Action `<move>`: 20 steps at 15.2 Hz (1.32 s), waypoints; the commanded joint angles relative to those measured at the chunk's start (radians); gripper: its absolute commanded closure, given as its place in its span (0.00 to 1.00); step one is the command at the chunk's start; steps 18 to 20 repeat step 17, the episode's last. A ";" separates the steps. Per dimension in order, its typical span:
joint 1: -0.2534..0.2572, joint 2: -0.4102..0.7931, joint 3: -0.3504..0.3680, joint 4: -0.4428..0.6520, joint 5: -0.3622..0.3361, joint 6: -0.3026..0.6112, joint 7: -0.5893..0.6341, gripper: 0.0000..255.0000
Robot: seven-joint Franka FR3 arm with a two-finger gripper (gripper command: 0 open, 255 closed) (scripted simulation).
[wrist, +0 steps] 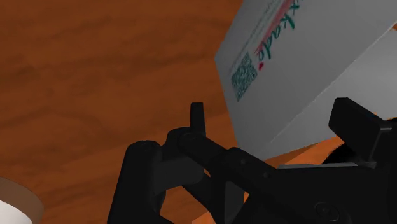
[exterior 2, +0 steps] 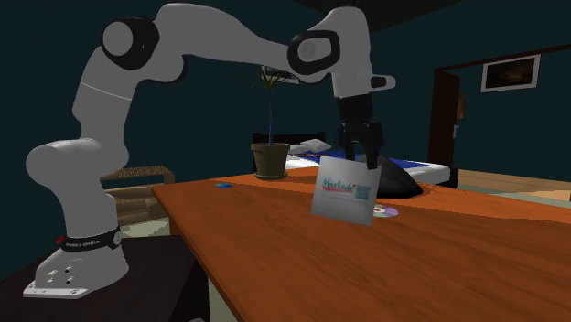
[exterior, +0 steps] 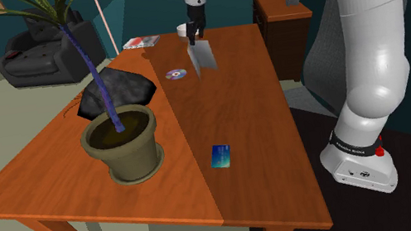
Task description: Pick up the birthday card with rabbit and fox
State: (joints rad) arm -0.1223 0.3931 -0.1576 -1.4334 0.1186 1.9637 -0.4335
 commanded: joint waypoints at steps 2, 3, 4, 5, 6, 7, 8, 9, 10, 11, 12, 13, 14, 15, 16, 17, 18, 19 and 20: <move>0.013 0.003 -0.015 -0.024 -0.057 -0.040 0.006 1.00; 0.013 0.002 -0.015 -0.012 -0.058 -0.053 0.006 1.00; 0.013 0.001 -0.015 0.000 -0.058 -0.066 0.006 1.00; 0.012 0.001 -0.015 0.012 -0.058 -0.079 0.007 1.00; 0.012 0.000 -0.016 0.025 -0.058 -0.092 0.007 1.00; 0.011 0.000 -0.016 0.038 -0.059 -0.106 0.007 1.00; 0.011 0.000 -0.016 0.052 -0.059 -0.119 0.007 1.00; 0.010 0.000 -0.016 0.066 -0.059 -0.133 0.007 1.00; 0.010 0.001 -0.016 0.080 -0.059 -0.147 0.007 1.00; 0.009 0.002 -0.016 0.095 -0.059 -0.161 0.008 1.00; 0.008 0.003 -0.016 0.111 -0.059 -0.175 0.008 1.00; 0.008 0.005 -0.017 0.126 -0.058 -0.189 0.008 1.00; 0.007 0.007 -0.017 0.143 -0.058 -0.203 0.008 1.00; 0.006 0.009 -0.017 0.160 -0.058 -0.218 0.008 1.00; 0.006 0.009 -0.017 0.162 -0.058 -0.220 0.008 1.00; 0.006 0.009 -0.017 0.162 -0.058 -0.220 0.008 1.00; 0.006 0.009 -0.017 0.162 -0.058 -0.220 0.008 1.00; 0.006 0.009 -0.017 0.162 -0.058 -0.220 0.008 1.00; 0.006 0.009 -0.017 0.162 -0.058 -0.220 0.008 1.00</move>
